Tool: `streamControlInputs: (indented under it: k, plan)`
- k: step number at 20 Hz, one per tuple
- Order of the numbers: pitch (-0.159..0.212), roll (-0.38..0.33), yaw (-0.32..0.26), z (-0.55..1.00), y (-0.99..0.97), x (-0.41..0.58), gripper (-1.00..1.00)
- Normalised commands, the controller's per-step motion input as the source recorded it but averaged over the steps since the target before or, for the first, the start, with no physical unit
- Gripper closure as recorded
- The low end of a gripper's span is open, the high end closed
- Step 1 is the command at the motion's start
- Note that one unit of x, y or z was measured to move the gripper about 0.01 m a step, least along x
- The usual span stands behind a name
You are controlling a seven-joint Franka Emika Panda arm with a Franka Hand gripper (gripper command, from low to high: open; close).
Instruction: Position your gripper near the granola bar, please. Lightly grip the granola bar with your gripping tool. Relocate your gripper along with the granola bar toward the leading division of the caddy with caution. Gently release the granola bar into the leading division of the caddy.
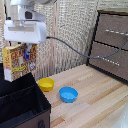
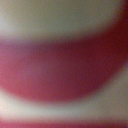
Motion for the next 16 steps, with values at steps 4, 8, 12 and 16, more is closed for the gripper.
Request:
streamControlInputs:
  k: [4, 8, 12, 16]
  plan:
    - [0.073, -0.122, -0.204, -0.19, 0.55, -0.143, 1.0]
    - [0.074, -0.113, -0.202, -0.17, 0.55, -0.152, 1.0]
    - [0.057, -0.106, -0.172, -0.17, 0.58, -0.237, 1.0]
    - [-0.003, -0.112, -0.136, -0.32, 0.57, -0.322, 1.0]
